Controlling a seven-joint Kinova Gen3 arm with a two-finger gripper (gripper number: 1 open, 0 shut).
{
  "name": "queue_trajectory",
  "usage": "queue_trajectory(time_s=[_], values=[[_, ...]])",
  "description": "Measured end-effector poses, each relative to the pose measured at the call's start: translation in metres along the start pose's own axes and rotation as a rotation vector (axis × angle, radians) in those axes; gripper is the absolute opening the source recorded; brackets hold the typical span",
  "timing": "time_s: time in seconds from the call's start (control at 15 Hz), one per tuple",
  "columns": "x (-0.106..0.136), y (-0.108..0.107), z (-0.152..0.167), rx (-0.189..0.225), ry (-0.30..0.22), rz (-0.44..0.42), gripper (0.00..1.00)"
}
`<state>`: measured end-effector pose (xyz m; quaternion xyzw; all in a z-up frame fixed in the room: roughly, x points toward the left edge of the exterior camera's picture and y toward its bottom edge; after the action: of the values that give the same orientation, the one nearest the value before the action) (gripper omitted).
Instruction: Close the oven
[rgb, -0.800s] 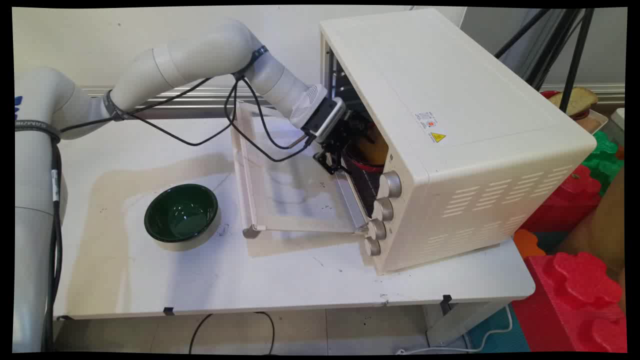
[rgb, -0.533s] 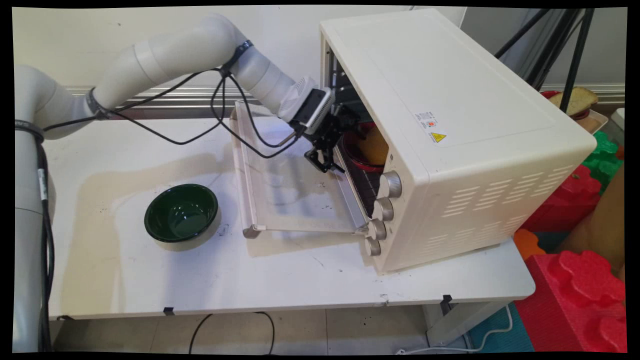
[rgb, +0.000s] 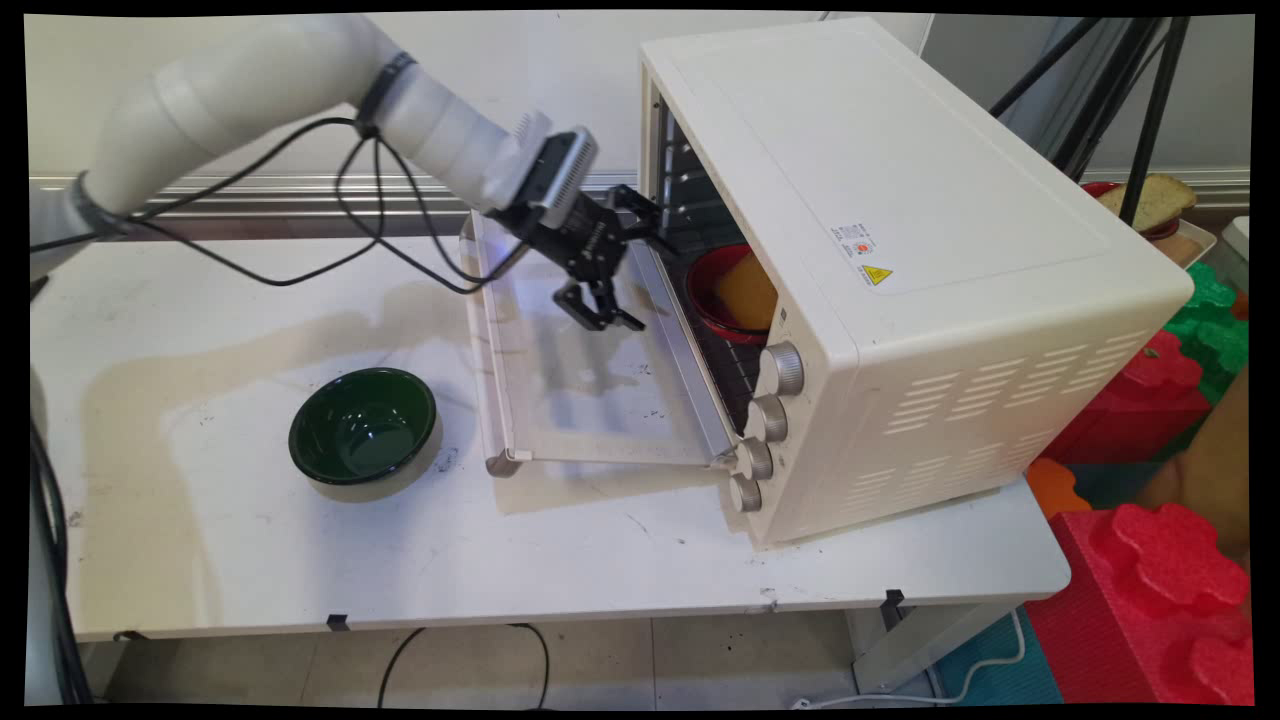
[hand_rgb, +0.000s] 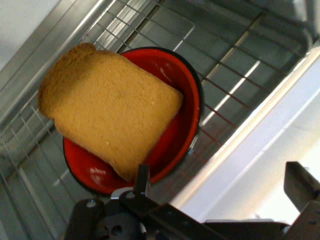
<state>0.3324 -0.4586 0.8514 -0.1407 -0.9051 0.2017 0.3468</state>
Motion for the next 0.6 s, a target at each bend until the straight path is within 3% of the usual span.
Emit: queue_trajectory(time_s=[0.6], values=[[-0.018,0.036,-0.096,0.032,0.033,-0.251,1.00]])
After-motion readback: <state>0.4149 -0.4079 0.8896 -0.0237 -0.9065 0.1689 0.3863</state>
